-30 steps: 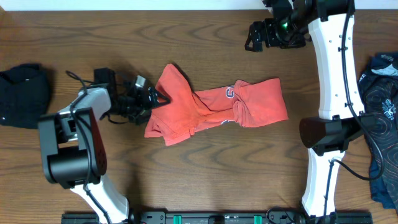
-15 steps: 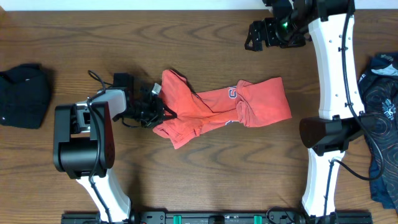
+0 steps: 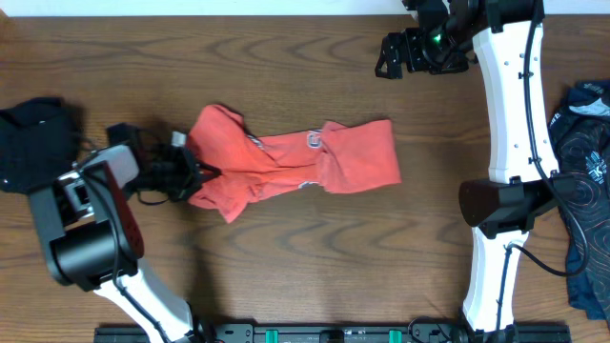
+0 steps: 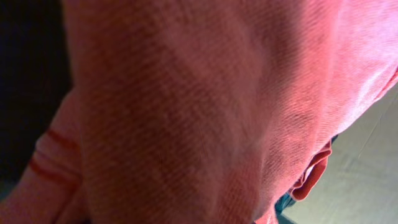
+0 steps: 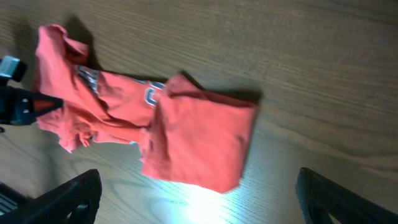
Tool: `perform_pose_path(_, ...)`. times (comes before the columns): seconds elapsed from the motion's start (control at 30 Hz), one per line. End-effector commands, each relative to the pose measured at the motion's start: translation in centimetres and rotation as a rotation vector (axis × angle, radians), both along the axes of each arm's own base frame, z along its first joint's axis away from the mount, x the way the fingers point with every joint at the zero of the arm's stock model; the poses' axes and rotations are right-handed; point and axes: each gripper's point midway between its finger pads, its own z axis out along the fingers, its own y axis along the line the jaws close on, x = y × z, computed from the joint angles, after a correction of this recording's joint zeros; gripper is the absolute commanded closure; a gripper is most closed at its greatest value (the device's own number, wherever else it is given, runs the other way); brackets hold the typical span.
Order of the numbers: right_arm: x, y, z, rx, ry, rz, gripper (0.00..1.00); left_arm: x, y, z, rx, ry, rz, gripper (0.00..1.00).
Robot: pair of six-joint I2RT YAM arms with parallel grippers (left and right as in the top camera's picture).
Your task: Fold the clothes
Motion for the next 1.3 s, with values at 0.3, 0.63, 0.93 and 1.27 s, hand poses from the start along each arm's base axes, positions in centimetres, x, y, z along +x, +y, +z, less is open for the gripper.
perform_pose_path(0.3, 0.6, -1.3, 1.9, -0.037, -0.084, -0.03, 0.02, -0.8, 1.5, 4.1, 0.143, -0.059, -0.001, 0.94)
perform_pose_path(0.63, 1.7, -5.0, 1.8, -0.051, -0.088, -0.125, 0.01, -1.4, -3.2, 12.3, 0.282, -0.228, -0.074, 0.94)
perform_pose_path(0.93, 1.4, -7.0, 1.3, -0.085, -0.06, -0.166, 0.01, -1.9, -9.6, 12.4, 0.33, -0.235, -0.186, 0.95)
perform_pose_path(1.27, 1.0, -7.2, 0.7, -0.099, -0.034, -0.156, 0.01, -0.4, -15.3, 13.5, 0.346, -0.329, -0.183, 0.94)
